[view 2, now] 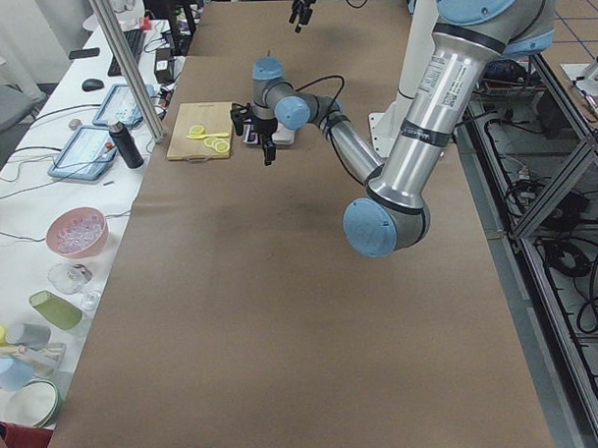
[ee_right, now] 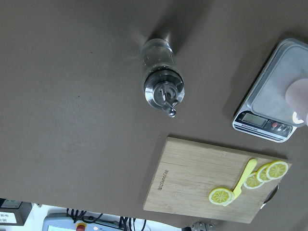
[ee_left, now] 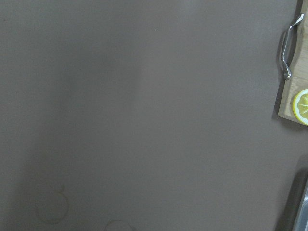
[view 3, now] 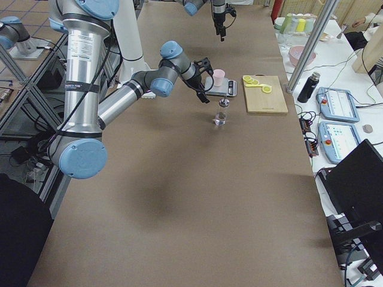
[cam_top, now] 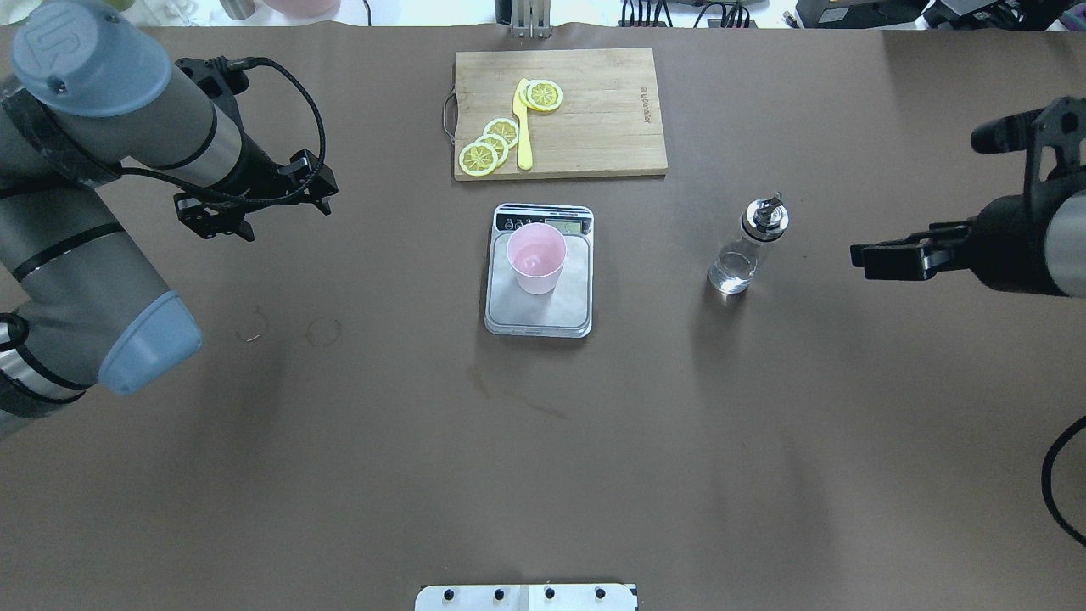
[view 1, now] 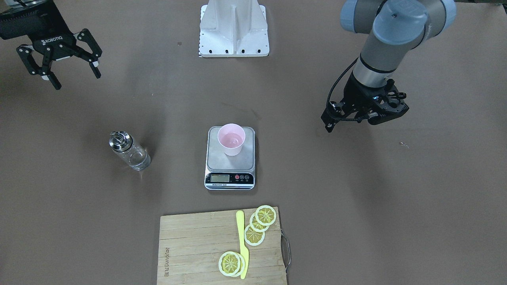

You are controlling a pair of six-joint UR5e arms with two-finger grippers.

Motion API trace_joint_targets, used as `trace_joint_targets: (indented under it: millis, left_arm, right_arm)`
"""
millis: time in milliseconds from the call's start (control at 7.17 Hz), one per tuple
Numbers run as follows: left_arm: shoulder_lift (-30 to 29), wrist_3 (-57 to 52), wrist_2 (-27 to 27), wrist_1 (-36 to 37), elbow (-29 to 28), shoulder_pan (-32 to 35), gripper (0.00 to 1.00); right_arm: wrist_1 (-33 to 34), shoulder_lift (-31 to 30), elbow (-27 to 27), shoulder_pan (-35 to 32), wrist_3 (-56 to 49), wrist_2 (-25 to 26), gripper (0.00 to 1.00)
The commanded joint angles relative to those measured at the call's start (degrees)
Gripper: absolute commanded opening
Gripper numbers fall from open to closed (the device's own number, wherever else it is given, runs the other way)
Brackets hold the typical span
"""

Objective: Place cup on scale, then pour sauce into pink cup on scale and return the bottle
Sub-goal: 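Reach the right gripper to the glass sauce bottle and grasp it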

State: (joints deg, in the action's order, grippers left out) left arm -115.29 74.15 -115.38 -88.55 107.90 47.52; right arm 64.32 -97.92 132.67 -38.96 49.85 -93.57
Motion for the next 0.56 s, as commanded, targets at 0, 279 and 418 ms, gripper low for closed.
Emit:
trace_joint_targets:
  millis: [0, 279, 418]
  left_arm:
    - [0.68, -1.11, 0.16, -0.13, -0.14, 0.03, 0.98]
    - [0.68, -1.11, 0.25, -0.22, -0.41, -0.06, 0.98]
    - [0.68, -1.11, 0.25, -0.22, -0.41, -0.06, 0.98]
  right_arm:
    - [-6.80, -2.28, -3.00, 6.51, 1.21, 9.51, 1.00]
    - [-14.36, -1.93, -8.63, 9.23, 1.04, 15.14, 0.99]
    - [-16.40, -1.58, -9.78, 11.17, 1.12, 19.18, 0.99]
